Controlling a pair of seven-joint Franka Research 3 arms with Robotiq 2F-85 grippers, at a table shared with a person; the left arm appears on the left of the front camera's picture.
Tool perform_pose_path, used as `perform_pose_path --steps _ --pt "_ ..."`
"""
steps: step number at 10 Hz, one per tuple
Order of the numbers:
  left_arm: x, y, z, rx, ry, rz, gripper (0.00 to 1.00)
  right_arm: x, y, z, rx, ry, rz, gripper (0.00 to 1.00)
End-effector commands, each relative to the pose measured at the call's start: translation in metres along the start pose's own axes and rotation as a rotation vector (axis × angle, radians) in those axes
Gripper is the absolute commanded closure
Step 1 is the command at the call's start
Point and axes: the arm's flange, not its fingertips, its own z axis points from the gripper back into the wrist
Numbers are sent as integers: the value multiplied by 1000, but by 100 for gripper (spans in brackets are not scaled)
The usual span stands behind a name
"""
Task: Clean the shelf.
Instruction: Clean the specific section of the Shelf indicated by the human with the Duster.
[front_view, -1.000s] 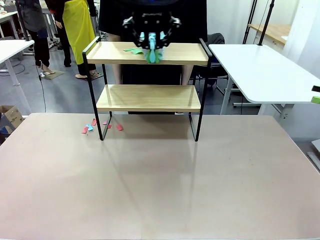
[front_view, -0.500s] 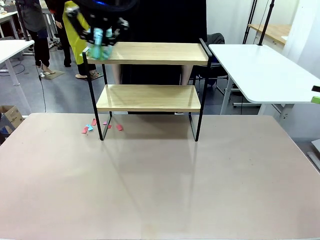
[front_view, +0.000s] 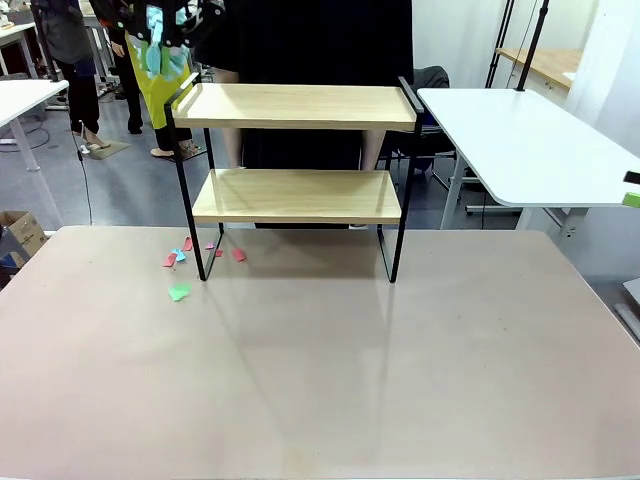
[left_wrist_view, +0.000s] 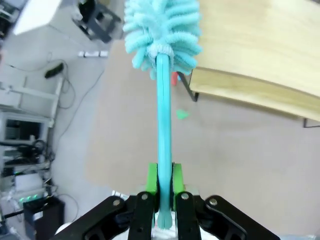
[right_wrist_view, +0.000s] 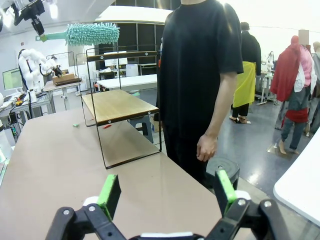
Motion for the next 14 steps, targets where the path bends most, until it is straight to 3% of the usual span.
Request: perform_pose_path --steps 1,4,5,10,14 --pt "8 -1 -20 79 46 -4 86 8 1 -1 -2 33 -8 0" --pt "5 -4 -20 46 44 -2 86 8 1 -1 -2 33 -8 0" --pt "5 11 -14 67 -84 -21 86 8 1 -1 -2 33 -8 0" --pt "9 99 -4 -369 -273 -213 86 8 1 -1 -2 33 -8 0" --pt "10 145 -12 -785 -344 -591 86 8 1 -1 -2 33 -8 0"
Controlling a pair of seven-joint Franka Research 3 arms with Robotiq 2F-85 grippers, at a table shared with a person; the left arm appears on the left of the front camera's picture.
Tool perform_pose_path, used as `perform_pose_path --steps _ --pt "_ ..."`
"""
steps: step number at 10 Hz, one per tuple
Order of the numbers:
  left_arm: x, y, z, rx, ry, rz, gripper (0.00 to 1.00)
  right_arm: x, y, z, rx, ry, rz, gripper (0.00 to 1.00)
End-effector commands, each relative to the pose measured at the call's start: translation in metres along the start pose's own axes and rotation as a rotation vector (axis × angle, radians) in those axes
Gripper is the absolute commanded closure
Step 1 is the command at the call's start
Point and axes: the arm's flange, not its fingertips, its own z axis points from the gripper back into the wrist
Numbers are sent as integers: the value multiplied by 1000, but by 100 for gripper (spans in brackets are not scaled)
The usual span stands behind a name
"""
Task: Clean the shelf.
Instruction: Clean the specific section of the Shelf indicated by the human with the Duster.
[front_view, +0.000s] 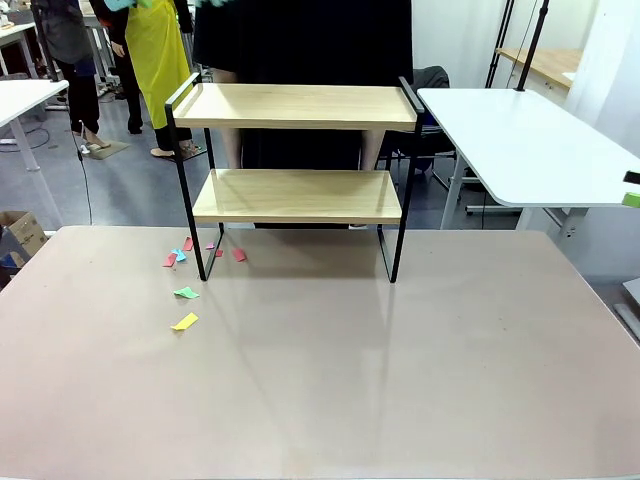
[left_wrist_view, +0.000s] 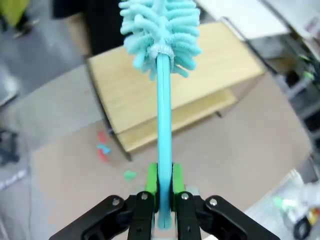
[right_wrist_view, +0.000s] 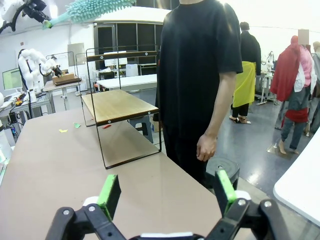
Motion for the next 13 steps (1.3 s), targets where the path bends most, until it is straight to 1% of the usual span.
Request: perform_pose_path --steps 1,2,3,4,5,6,8,9,10,11,12,13 --pt "-13 12 6 -191 79 -164 86 8 1 -1 -1 33 -9 0" --pt "-16 15 4 -239 124 -242 86 8 1 -1 -1 33 -9 0" --pt "-16 10 -2 -262 149 -398 86 8 1 -1 -1 33 -9 0" --pt "-17 8 -7 -261 151 -508 86 8 1 -1 -1 33 -9 0" --pt "-15 3 -15 -188 118 -535 86 8 1 -1 -1 33 -9 0" --pt "-27 0 -10 -280 165 -376 86 8 1 -1 -1 33 -9 0" --pt "-27 0 -10 -280 165 -376 86 8 1 -1 -1 33 -9 0" --pt "-26 1 -17 -266 182 -443 86 8 1 -1 -1 33 -9 0" --pt "-21 8 -10 -250 244 -523 86 8 1 -1 -1 33 -9 0" --pt "-19 22 -2 -309 272 -581 86 8 1 -1 -1 33 -9 0" --pt "-22 37 5 -409 332 -676 86 8 1 -1 -1 33 -9 0" --pt "-26 48 12 -449 417 -758 86 8 1 -1 -1 33 -9 0"
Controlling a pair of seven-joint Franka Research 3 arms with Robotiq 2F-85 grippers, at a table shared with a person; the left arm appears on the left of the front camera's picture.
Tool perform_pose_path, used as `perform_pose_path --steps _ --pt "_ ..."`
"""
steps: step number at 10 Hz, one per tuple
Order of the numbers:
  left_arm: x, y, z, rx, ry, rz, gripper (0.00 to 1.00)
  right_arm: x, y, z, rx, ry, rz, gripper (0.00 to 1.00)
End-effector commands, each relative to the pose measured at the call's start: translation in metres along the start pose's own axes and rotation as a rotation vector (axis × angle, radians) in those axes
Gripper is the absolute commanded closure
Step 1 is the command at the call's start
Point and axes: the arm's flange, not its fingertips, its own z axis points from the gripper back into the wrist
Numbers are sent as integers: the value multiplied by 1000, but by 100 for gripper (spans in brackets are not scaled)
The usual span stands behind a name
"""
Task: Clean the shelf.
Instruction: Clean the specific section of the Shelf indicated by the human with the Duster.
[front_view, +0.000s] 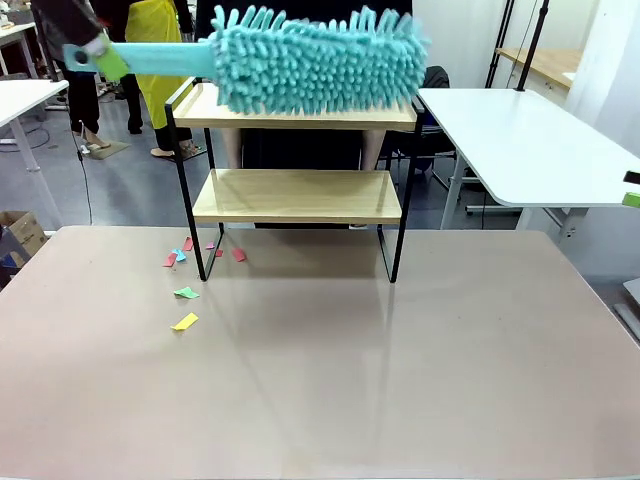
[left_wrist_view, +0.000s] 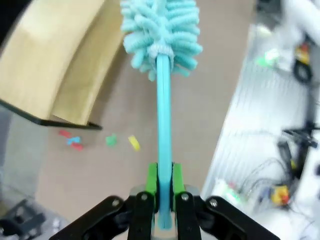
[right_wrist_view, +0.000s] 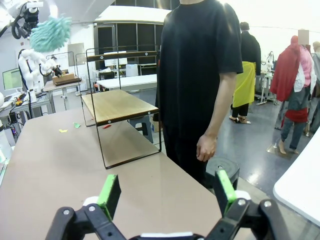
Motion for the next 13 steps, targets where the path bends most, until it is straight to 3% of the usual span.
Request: perform_pose_path --steps 1,4,6,9,11,13 --pt "-19 17 29 -84 186 -188 86 7 1 -1 -1 33 -9 0" --pt "-48 9 22 -67 487 -310 86 7 1 -1 -1 33 -9 0" --pt "-90 11 7 -112 587 -369 86 7 1 -1 -1 33 -9 0" --pt "-141 14 -12 -20 797 -376 86 7 1 -1 -1 33 -9 0" --pt "-133 14 -24 -25 766 -428 86 7 1 -1 -1 33 -9 0" --pt "-130 10 -30 0 730 -384 86 7 1 -1 -1 33 -9 0"
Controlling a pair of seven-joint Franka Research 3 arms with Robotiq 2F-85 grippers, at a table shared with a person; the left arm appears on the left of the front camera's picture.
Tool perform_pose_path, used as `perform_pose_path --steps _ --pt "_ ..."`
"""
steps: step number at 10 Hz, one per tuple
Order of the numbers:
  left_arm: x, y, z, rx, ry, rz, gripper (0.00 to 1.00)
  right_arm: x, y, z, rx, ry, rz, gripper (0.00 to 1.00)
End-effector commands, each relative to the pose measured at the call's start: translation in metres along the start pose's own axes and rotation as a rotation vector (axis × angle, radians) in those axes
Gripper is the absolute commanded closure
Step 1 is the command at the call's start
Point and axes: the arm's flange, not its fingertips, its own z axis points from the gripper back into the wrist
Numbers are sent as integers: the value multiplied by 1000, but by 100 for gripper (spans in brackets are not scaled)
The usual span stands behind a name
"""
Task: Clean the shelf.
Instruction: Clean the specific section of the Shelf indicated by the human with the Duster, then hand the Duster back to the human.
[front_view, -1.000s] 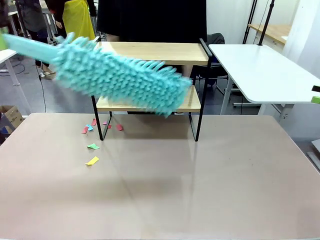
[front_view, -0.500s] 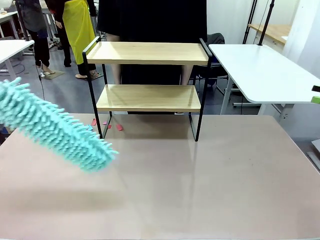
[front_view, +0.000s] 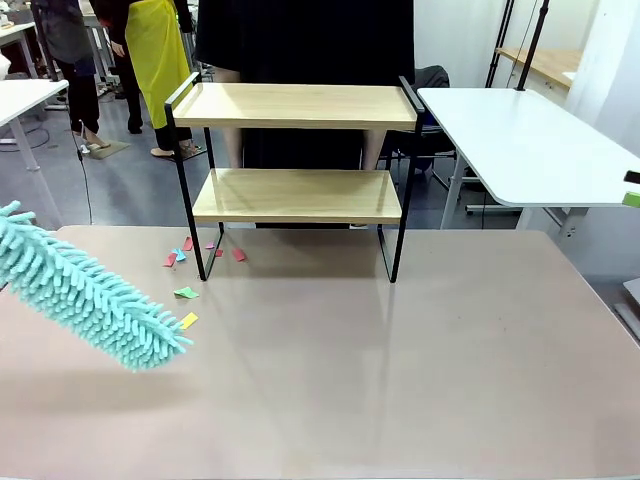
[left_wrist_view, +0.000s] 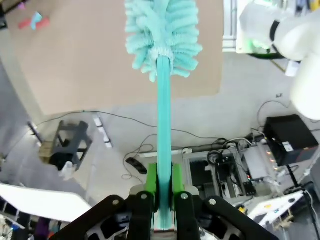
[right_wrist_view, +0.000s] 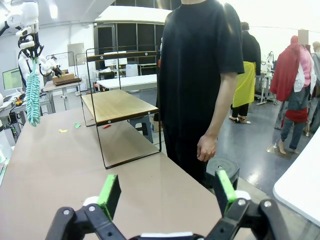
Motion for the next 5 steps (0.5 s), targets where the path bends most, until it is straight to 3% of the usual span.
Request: perform_pose_path --steps 1,5 --pt "-4 0 0 -9 10 -2 86 7 1 -1 -1 33 -9 0" --pt "-4 0 0 -9 10 -2 86 7 1 -1 -1 33 -9 0"
